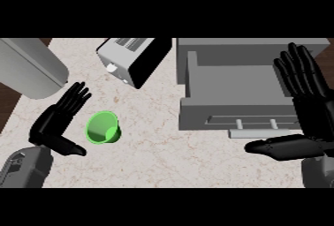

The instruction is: Pick up the cup, place it into the drawer and close the drawer

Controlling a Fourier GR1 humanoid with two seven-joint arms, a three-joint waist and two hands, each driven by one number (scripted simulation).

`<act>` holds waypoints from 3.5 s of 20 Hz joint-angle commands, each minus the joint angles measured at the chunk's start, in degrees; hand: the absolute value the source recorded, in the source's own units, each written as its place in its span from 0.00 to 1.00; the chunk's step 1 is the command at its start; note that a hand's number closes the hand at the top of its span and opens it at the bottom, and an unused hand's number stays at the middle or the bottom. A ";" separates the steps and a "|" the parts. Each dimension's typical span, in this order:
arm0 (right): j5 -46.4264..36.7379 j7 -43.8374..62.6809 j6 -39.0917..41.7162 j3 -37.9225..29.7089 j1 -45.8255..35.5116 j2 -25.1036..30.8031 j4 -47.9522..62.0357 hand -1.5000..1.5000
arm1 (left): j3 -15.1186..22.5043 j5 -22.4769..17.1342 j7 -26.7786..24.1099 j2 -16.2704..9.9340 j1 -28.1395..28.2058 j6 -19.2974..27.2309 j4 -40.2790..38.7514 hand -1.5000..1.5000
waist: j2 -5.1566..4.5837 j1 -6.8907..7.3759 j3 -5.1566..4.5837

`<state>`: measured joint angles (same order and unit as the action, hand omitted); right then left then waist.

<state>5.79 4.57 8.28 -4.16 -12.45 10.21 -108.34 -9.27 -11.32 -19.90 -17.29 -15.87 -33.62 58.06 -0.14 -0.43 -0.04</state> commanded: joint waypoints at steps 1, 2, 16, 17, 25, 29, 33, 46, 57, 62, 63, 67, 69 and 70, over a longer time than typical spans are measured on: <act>-1.36 3.24 -1.38 2.53 -0.50 -1.63 -2.40 0.00 | 0.38 6.18 -8.90 0.27 -3.12 0.63 -12.41 0.00 | -0.02 -0.19 -0.02; -0.88 1.83 -0.65 0.99 -0.32 -0.70 -1.99 0.00 | -0.44 6.60 -10.68 -1.47 -6.67 -1.20 -18.45 0.00 | -0.10 -0.43 -0.03; 0.94 3.24 0.59 -0.23 -2.38 -0.21 -1.19 0.00 | 2.10 17.13 -32.80 0.50 -12.86 6.92 -42.51 0.00 | -0.38 -1.16 -0.15; -2.29 -0.19 -0.88 1.49 -2.63 -2.07 2.05 0.00 | 2.30 17.44 -34.87 0.03 -11.54 6.18 -43.37 0.00 | -0.60 -1.12 -0.19; 1.31 -0.99 1.63 -2.43 -5.34 0.38 6.34 0.00 | 1.73 17.39 -37.65 0.06 -13.99 6.05 -46.21 0.00 | -1.04 -1.54 -0.27; 2.82 5.19 1.02 -2.08 -6.03 1.09 0.21 0.00 | 1.11 16.97 -38.32 1.46 -15.01 7.25 -47.15 0.00 | -0.71 -1.89 -0.27; 0.33 1.88 1.49 -0.19 -0.86 -0.06 -0.97 0.00 | 2.11 18.13 -39.04 3.56 -15.66 9.19 -47.24 0.00 | -0.53 -1.85 -0.20; 0.48 2.21 0.84 -2.32 -5.19 0.87 4.11 0.00 | 4.28 19.07 -44.34 4.79 -14.87 0.63 -44.62 1.00 | -0.91 -1.33 -0.29; 1.42 0.76 2.70 -1.98 -1.87 0.98 1.60 0.00 | -1.55 13.47 -49.85 8.73 -16.65 10.77 -40.22 1.00 | -0.45 -1.24 -0.18; 3.06 3.77 2.72 -3.72 -2.84 2.57 -0.28 0.00 | -10.60 5.88 -49.87 9.12 -13.22 23.36 -38.23 1.00 | -0.13 -0.13 -0.14; 2.08 0.56 3.30 -4.35 -2.44 2.78 2.58 0.00 | -10.31 6.28 -49.05 9.53 -15.27 24.03 -37.96 1.00 | -0.31 -0.27 -0.06; 1.99 2.08 2.24 -4.25 -1.43 1.92 1.53 0.00 | -7.53 7.12 -41.13 10.62 -20.52 23.14 -32.40 1.00 | 0.21 0.28 0.06; 1.53 3.71 2.36 -4.02 -1.66 2.70 0.43 0.00 | -6.68 7.20 -38.59 11.80 -21.85 24.32 -30.04 1.00 | 0.26 0.33 0.06; 2.02 4.84 1.14 -4.57 -3.48 2.41 0.02 0.00 | -5.56 7.27 -38.66 11.67 -19.34 22.53 -26.51 1.00 | 0.43 0.86 0.07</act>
<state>8.08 8.03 10.72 -8.54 -14.50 12.92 -108.08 -16.32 -3.83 -58.37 -7.01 -34.70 -10.47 25.76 -0.01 -0.31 -0.03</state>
